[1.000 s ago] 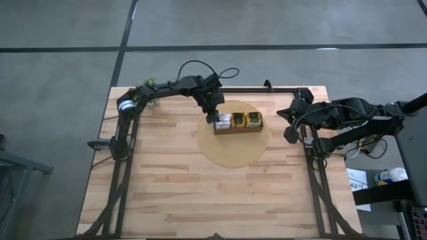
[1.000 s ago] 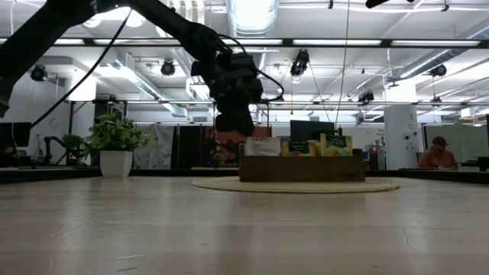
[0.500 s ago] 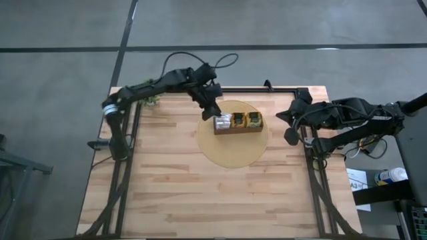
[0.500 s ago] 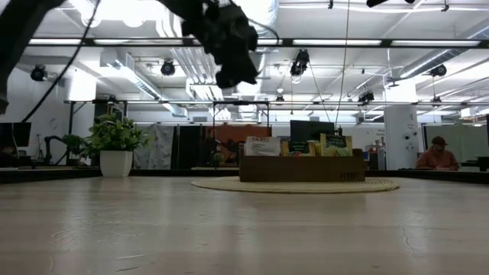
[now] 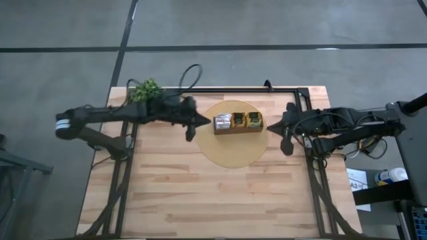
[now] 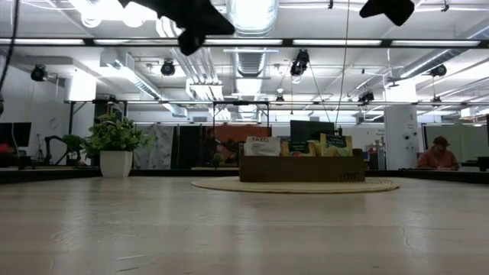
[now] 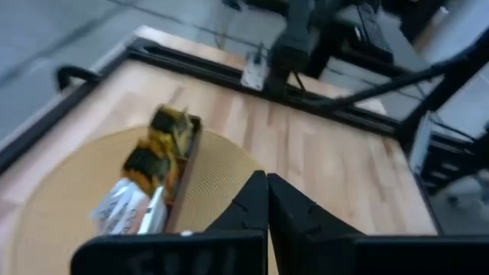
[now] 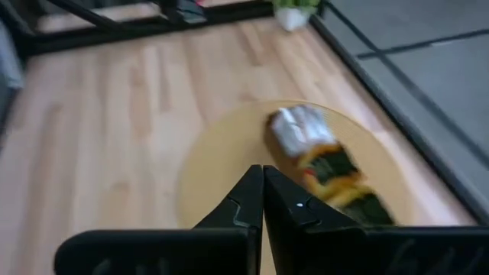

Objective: Pick & Place Tea
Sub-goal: Return to Home Position

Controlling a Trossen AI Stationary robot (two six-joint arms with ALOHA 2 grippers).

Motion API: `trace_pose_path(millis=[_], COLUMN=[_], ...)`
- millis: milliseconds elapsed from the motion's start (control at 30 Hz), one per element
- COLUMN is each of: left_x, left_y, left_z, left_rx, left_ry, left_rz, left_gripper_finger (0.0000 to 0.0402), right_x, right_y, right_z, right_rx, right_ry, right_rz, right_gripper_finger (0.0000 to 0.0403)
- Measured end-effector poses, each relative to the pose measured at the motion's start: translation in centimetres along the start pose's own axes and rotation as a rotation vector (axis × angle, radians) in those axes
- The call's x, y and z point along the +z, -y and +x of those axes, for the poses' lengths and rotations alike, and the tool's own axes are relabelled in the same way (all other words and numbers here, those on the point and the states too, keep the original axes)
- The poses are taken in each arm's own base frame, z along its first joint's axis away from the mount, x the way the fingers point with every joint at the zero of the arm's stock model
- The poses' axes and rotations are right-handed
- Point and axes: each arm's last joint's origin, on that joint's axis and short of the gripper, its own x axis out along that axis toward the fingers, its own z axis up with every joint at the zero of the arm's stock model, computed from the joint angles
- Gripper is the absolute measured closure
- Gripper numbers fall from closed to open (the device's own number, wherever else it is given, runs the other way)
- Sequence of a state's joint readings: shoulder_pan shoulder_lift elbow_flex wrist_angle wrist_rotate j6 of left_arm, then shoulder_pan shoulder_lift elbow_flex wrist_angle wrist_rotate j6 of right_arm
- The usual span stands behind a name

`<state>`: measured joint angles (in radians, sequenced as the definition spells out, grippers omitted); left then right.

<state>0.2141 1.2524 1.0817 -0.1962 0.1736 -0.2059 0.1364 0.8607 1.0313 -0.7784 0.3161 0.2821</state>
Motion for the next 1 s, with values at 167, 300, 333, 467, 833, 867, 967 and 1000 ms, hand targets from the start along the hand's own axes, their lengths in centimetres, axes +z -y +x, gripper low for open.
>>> trace_pose_path(millis=[167, 300, 333, 467, 833, 867, 967, 1000], left_x=[-3.1, -4.8, -5.2, -6.6, -9.2, -9.7, -11.2, -11.8], left_y=[1.8, 2.9, 3.0, 3.5, 2.8, 2.7, 2.6, 2.6], left_z=[-2.6, -4.4, -4.7, -6.1, -7.9, -7.9, -7.8, -7.7], left_rx=[0.089, 0.152, 0.156, 0.142, 0.101, 0.103, 0.025, -0.026], left_ry=[0.056, 0.136, 0.153, 0.189, 0.192, 0.184, 0.153, 0.151], left_rz=[0.053, 0.07, 0.063, 0.016, -0.038, -0.026, 0.056, 0.081], left_gripper_finger=[0.0401, 0.0401, 0.0401, 0.0401, 0.0401, 0.0401, 0.0401, 0.0401], right_x=[-2.6, -4.6, -5.0, -6.5, -9.0, -9.3, -10.5, -11.0], right_y=[0.2, 0.7, 0.9, 1.4, 2.2, 2.3, 2.4, 2.4], right_z=[1.2, 1.5, 1.5, 1.2, 0.9, 1.0, 1.6, 1.9], right_rx=[0.045, 0.067, 0.073, 0.101, 0.098, 0.095, 0.098, 0.101], right_ry=[0.045, 0.11, 0.128, 0.213, 0.247, 0.241, 0.235, 0.239], right_rz=[0.04, 0.06, 0.066, 0.115, 0.072, 0.063, 0.061, 0.073], right_gripper_finger=[0.0394, 0.0394, 0.0394, 0.0394, 0.0394, 0.0394, 0.0394, 0.0394])
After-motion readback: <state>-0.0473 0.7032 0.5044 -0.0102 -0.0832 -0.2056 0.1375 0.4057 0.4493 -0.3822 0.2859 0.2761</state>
